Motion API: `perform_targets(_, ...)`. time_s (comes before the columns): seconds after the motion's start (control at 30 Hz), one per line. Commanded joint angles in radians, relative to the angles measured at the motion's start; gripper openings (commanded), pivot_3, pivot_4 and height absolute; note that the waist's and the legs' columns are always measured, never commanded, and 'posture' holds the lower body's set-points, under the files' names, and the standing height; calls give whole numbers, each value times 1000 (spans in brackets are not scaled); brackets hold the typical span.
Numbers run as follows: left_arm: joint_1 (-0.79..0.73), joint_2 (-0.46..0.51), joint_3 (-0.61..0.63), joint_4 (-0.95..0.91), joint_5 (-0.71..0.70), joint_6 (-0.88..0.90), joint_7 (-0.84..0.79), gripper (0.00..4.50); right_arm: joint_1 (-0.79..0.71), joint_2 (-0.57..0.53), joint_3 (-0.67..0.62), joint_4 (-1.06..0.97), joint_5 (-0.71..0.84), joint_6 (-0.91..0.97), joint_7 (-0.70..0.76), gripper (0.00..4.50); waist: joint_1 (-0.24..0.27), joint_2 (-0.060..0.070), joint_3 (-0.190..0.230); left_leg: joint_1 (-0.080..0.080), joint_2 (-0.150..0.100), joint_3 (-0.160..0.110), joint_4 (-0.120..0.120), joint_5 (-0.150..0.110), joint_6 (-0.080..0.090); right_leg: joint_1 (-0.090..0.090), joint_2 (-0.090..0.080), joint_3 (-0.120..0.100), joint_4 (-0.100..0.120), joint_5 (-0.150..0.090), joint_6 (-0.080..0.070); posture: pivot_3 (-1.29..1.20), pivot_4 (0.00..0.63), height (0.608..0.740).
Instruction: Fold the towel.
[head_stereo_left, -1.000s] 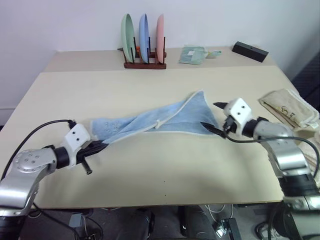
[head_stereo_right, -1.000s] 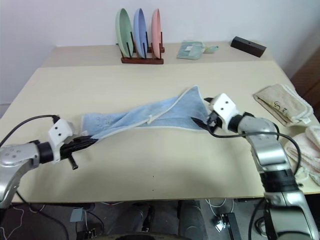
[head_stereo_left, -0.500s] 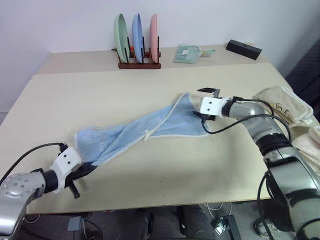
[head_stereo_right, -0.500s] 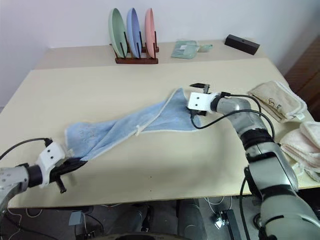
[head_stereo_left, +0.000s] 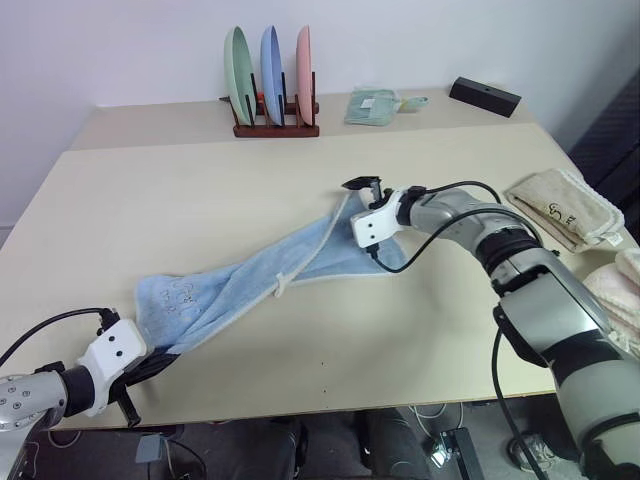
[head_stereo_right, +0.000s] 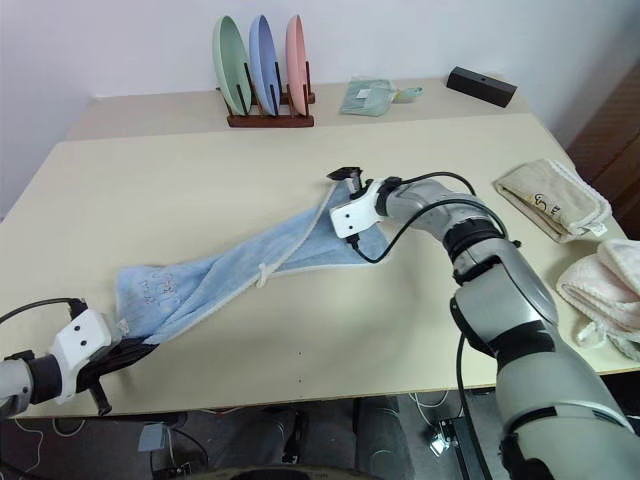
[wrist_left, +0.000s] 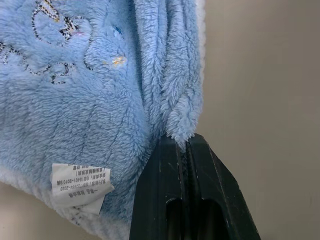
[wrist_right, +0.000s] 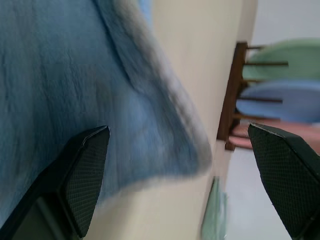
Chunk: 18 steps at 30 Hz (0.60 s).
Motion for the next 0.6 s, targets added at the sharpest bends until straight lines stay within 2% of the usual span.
perform_targets(0.03,-10,-11,-23,-11,11,2,11,31,-71,35,23,40,-38,17,-65,4500,3,0,0,0,0,0,0,0,0,0,0,0,0,0,0,0,150,733)
perform_targets(0.07,-15,-13,-30,-10,13,2,13,31,-78,47,29,56,-42,24,-60,4500,3,0,0,0,0,0,0,0,0,0,0,0,0,0,0,0,150,733)
perform_targets(0.17,-30,-18,-43,-11,18,5,18,0,-89,71,37,89,-51,49,-62,3579,7,0,0,0,0,0,0,0,0,0,0,0,0,0,0,0,150,733)
perform_targets(0.27,-36,-27,-43,-37,12,22,30,0,-96,81,28,106,-45,86,-70,2175,7,0,0,0,0,0,0,0,0,0,0,0,0,0,0,0,150,733)
perform_targets(0.3,-34,-29,-40,-51,8,33,35,0,-98,78,28,108,-48,99,-75,1547,6,0,0,0,0,0,0,0,0,0,0,0,0,0,0,0,150,733)
perform_targets(0.33,-33,-31,-38,-61,5,41,39,0,-99,75,29,110,-50,107,-79,1319,5,0,0,0,0,0,0,0,0,0,0,0,0,0,0,0,150,733)
perform_targets(0.4,-23,-35,-32,-76,4,51,43,0,-97,60,29,109,-51,117,-83,316,3,0,0,0,0,0,0,0,0,0,1,0,0,0,0,0,150,733)
perform_targets(0.43,-20,-37,-27,-88,0,63,45,0,-95,49,27,107,-47,116,-78,63,2,0,0,0,0,0,0,0,0,0,1,0,0,0,0,0,150,733)
perform_targets(0.6,-47,-42,6,-128,-29,118,65,0,-81,-16,-7,74,-6,78,-38,63,0,0,0,-1,0,0,0,0,0,-1,1,0,0,0,0,0,150,733)
